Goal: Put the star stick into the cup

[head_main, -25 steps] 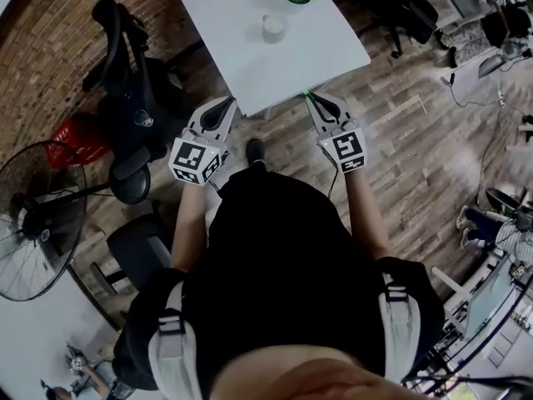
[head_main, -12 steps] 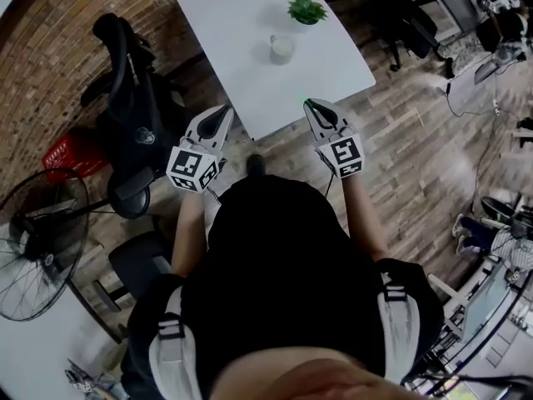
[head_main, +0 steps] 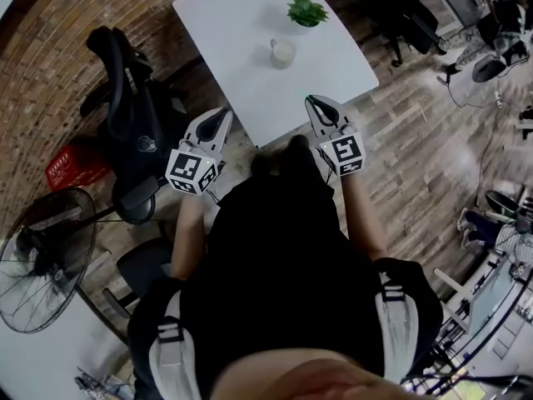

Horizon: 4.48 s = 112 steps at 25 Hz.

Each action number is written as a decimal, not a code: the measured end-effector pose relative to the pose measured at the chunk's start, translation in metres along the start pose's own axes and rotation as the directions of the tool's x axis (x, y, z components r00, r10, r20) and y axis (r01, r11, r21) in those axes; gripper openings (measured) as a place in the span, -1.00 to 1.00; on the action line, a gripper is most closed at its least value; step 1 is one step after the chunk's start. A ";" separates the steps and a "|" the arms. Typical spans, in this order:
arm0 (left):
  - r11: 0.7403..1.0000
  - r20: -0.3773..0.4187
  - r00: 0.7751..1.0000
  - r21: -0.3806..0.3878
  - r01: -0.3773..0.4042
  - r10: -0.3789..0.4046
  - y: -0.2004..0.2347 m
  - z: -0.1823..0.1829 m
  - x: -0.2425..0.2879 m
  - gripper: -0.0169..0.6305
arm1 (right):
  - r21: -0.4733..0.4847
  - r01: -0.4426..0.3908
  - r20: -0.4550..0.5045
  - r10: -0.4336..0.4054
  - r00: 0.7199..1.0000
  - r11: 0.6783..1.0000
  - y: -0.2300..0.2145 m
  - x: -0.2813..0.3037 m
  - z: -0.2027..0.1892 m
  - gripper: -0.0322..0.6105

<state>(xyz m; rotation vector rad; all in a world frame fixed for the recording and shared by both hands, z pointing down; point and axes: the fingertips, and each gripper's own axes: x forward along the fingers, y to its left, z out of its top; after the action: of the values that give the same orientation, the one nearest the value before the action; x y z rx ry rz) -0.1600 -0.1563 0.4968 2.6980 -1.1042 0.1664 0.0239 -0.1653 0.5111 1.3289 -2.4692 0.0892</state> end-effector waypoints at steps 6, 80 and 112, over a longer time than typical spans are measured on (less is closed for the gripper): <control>1.000 -0.009 1.000 -0.001 -0.024 0.024 0.011 0.003 0.010 -0.86 | 0.023 0.005 0.023 -0.005 1.000 1.000 -0.026 0.019 0.001 -0.87; 0.994 -0.194 0.977 -0.029 -0.101 0.094 0.061 0.006 0.145 -0.86 | 0.591 -0.004 0.072 -0.049 0.996 0.806 -0.220 0.184 -0.080 -0.86; 0.998 -0.147 0.988 -0.039 -0.058 0.052 0.062 0.014 0.148 -0.86 | 0.562 0.131 -0.024 -0.143 0.989 0.817 -0.234 0.162 -0.100 -0.59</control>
<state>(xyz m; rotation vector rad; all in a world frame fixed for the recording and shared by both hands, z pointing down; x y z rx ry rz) -0.0983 -0.3032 0.5213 2.5726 -1.1254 0.3399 0.1602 -0.4051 0.6330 1.7321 -2.4442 0.8355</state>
